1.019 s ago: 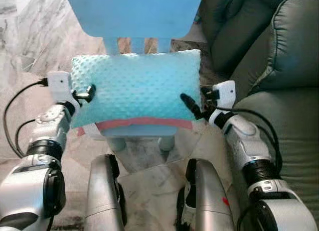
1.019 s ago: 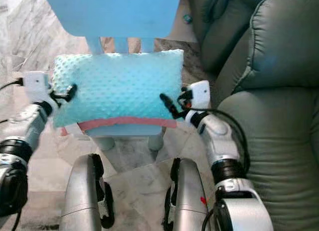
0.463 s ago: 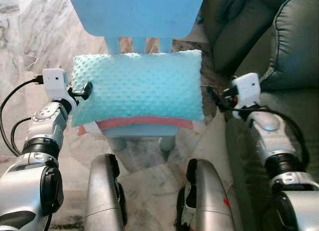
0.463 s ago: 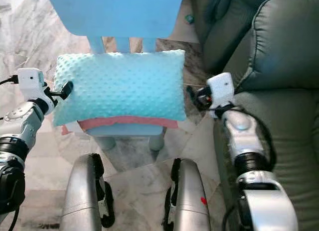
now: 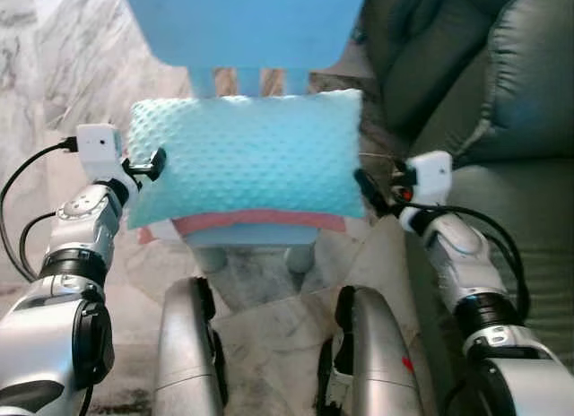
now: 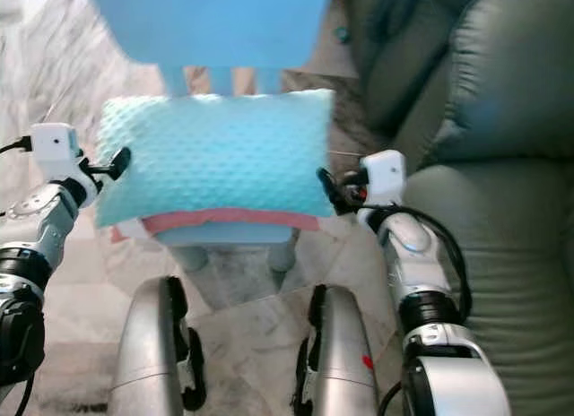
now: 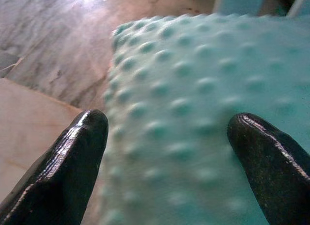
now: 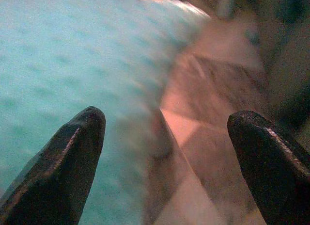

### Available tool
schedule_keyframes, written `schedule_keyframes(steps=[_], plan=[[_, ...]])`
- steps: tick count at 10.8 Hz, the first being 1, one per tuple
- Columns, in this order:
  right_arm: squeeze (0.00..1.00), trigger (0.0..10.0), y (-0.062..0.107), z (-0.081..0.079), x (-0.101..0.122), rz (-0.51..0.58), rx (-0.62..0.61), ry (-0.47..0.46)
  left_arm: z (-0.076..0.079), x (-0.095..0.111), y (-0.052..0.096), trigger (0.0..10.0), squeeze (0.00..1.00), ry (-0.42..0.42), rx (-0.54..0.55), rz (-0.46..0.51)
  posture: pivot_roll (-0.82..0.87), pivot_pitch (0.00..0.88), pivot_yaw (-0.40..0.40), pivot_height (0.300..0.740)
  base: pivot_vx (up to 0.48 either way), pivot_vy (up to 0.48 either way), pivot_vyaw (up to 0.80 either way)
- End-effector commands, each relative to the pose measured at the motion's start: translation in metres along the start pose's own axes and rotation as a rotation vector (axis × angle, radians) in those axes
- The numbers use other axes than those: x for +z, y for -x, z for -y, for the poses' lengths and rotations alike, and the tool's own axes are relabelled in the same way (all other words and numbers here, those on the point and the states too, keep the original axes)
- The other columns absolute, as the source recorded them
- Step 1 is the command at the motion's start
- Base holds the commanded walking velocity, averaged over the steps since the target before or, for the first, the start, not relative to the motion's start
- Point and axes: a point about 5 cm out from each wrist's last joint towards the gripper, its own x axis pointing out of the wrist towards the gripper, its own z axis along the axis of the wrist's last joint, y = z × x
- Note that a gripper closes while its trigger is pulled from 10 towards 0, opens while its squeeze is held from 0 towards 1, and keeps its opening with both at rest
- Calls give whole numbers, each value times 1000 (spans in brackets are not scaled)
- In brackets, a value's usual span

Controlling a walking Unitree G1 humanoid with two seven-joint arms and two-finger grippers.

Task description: Move the pillow to the sofa

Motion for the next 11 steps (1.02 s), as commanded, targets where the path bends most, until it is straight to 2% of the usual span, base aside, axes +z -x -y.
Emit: schedule_keyframes(steps=[1,2,4,6,7,9,10,11], plan=[[0,10000,2,5,-4,-17,-19,-55,-9,-12,5,10000,0,10,16,-57,-73,408,-31,560,0,0,0],[0,10000,2,14,2,-9,-37,-108,-14,-12,6,10000,0,46,23,-65,-70,410,-32,560,0,0,0],[0,10000,3,40,13,-13,-60,-328,-23,-22,11,10000,0,111,12,-177,-62,427,-29,560,0,0,0],[0,10000,2,42,16,-15,-41,-366,-30,-23,13,10000,0,124,49,-198,-65,430,-28,560,0,0,0],[0,10000,1,42,15,-33,-44,-351,-31,-23,13,10000,0,130,62,-201,-65,431,-27,560,0,0,0],[0,10000,-2,36,8,-65,-54,-382,-17,-24,8,10000,0,155,26,-208,-60,432,-24,560,0,0,0],[0,10000,-4,27,1,-87,-40,-401,-5,-28,5,10000,0,124,-3,-233,-68,429,-20,560,0,0,0],[0,10000,-6,24,-1,-97,-42,-412,-1,-26,2,10000,0,115,6,-223,-70,426,-19,560,0,0,0]])
